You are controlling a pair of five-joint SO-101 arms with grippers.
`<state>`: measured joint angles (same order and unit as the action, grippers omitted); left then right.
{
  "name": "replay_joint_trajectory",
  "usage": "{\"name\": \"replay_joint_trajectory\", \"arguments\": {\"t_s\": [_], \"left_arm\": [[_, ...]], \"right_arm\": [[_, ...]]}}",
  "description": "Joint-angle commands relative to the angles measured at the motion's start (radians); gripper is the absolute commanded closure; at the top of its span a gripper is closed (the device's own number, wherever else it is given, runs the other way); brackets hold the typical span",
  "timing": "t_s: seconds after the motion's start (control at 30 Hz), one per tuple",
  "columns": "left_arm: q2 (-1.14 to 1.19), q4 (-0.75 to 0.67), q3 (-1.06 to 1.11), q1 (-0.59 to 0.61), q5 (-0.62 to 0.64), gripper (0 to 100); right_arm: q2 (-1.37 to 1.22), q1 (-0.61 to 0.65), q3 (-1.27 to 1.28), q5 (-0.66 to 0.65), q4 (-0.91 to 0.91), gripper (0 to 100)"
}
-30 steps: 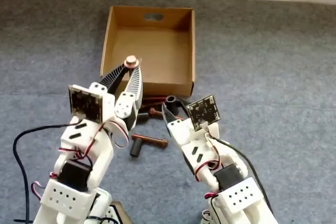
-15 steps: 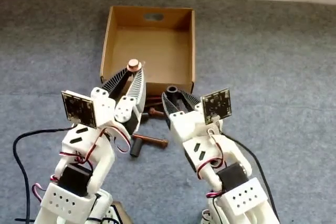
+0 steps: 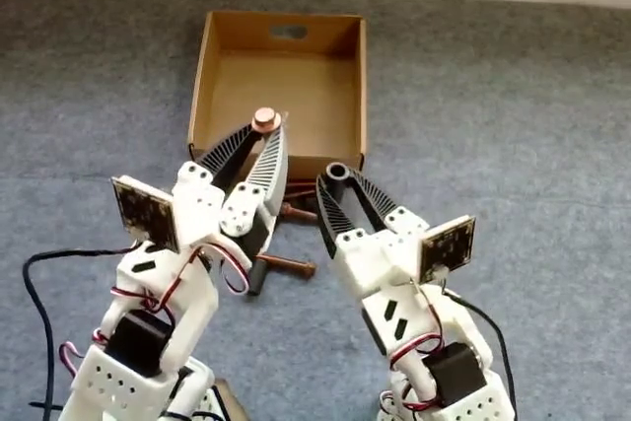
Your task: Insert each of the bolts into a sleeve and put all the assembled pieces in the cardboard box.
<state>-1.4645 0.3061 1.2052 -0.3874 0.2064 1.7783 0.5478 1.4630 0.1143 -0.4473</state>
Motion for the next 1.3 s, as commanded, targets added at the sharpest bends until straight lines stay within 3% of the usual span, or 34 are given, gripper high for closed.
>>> {"name": "replay_joint_trajectory", "arguments": {"t_s": [0.0,0.47,0.77,1.27], "left_arm": [[-0.015,-0.077,-0.082,-0.048,0.002,99],[-0.013,-0.127,-0.041,-0.14,0.002,99],[0.202,-0.129,-0.062,-0.137,0.005,99],[0.209,-0.127,-0.131,-0.139,0.005,99]], "right_arm": [[0.021,-0.013,-0.002,0.005,-0.001,99.3],[0.015,-0.01,0.027,0.005,-0.001,99.3],[0.016,-0.012,0.028,0.005,-0.001,99.3],[0.015,-0.01,0.028,0.005,-0.001,99.3]]}}
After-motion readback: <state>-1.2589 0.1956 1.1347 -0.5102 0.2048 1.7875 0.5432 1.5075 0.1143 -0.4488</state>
